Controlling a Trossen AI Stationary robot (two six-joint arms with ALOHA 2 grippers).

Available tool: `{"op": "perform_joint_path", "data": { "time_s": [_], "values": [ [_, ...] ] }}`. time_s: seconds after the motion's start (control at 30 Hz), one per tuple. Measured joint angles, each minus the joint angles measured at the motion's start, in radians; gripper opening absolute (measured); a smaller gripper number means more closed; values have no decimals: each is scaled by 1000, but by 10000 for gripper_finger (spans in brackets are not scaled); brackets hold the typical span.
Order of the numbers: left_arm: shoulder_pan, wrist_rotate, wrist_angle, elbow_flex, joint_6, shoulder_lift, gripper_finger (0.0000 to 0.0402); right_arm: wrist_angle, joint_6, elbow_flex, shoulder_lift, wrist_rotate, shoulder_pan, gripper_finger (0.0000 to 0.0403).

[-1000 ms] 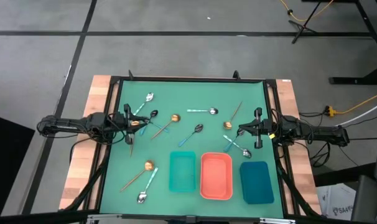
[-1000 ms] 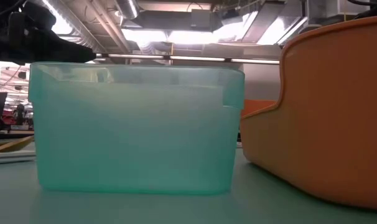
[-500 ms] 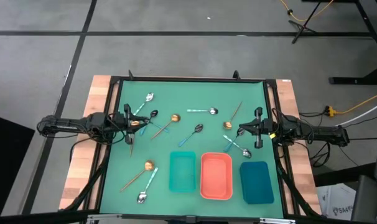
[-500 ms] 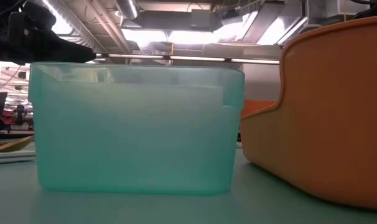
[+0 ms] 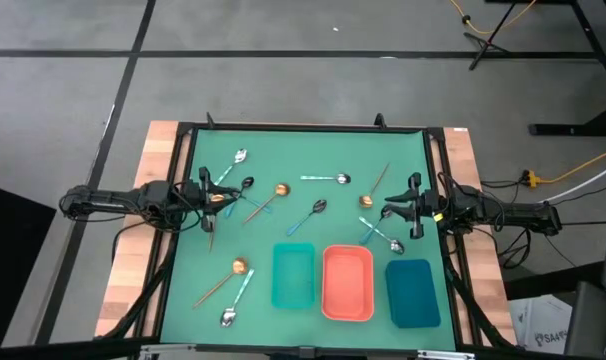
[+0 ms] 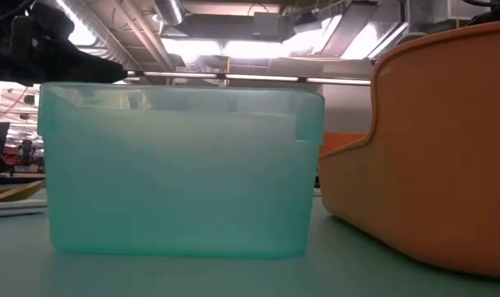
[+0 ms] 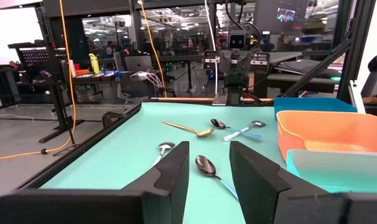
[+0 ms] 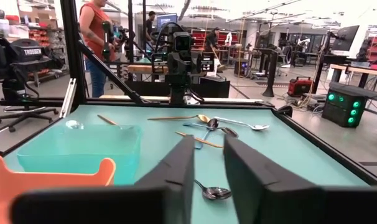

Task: Sort silverware by color (type)
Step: Put the golden spoon into the blue bin

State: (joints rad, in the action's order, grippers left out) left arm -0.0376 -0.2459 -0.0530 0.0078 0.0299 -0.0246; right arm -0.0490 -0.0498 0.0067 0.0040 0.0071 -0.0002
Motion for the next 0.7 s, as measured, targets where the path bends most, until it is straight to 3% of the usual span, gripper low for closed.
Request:
{"op": "perform_joint_path", "data": {
  "time_s": [0.33, 0.7],
  "values": [
    [0, 0, 0, 0, 0, 0, 110, 0, 0, 0, 0, 0, 0, 196],
    [0, 0, 0, 0, 0, 0, 110, 0, 0, 0, 0, 0, 0, 217]
  ]
}}
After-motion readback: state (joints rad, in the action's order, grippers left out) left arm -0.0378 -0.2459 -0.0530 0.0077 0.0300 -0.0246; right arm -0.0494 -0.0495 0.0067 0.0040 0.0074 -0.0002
